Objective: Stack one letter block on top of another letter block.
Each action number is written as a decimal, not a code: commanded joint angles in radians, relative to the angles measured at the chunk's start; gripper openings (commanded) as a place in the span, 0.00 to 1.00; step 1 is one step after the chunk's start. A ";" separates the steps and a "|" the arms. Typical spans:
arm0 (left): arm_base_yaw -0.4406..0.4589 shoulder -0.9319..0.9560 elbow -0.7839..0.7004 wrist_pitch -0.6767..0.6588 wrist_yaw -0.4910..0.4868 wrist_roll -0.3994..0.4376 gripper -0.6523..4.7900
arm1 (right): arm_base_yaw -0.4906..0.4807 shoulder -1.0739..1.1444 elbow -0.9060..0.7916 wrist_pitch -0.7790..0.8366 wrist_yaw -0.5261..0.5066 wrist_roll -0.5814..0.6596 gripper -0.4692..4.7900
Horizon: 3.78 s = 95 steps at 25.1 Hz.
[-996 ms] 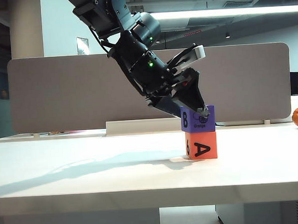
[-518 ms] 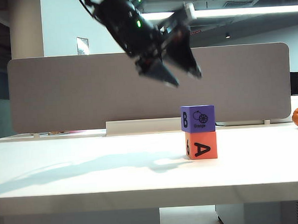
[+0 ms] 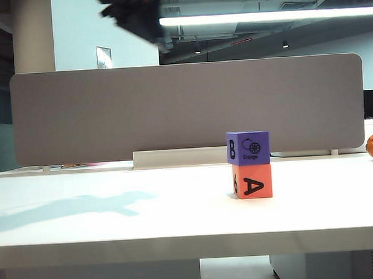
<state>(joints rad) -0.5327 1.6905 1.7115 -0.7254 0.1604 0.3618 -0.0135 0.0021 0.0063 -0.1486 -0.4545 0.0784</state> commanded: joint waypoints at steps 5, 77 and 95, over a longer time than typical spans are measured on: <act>0.169 -0.034 -0.014 -0.171 0.047 -0.049 0.11 | -0.001 0.000 -0.004 0.014 0.016 0.000 0.09; 0.565 -1.577 -1.661 0.827 0.008 -0.291 0.11 | -0.001 -0.002 -0.004 0.015 0.008 0.000 0.09; 0.565 -1.687 -1.704 0.740 -0.120 -0.291 0.11 | -0.001 -0.001 -0.004 0.015 0.008 0.000 0.09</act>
<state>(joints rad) 0.0326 0.0032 0.0048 0.0113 0.0437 0.0704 -0.0147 0.0021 0.0063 -0.1486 -0.4458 0.0780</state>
